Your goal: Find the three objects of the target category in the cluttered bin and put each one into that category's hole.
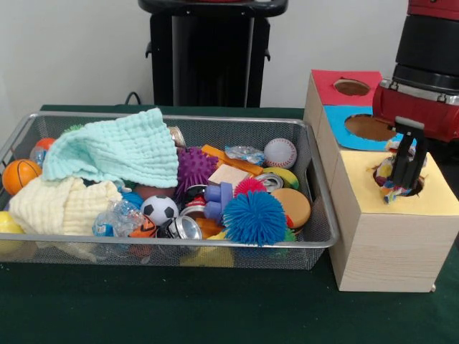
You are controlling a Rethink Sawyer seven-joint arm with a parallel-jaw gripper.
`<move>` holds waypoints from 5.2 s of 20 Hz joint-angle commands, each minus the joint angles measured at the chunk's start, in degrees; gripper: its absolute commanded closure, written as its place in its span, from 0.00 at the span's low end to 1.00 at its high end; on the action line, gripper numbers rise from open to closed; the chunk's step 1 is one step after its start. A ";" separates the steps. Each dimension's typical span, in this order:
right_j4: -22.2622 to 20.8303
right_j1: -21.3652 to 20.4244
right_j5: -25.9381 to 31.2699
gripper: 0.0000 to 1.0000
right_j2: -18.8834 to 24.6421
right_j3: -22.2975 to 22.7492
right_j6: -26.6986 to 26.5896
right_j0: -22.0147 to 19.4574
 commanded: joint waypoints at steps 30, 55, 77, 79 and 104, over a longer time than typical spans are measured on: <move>-3.68 0.74 -7.29 1.00 14.89 11.58 3.09 -5.36; -3.26 -11.02 7.93 1.00 11.40 14.20 4.19 -3.37; -3.47 -8.29 4.96 1.00 11.34 13.39 4.77 -3.56; -3.42 -7.54 4.16 1.00 11.50 13.06 4.87 -3.52; -2.40 -6.83 2.18 1.00 11.62 14.62 6.31 -2.41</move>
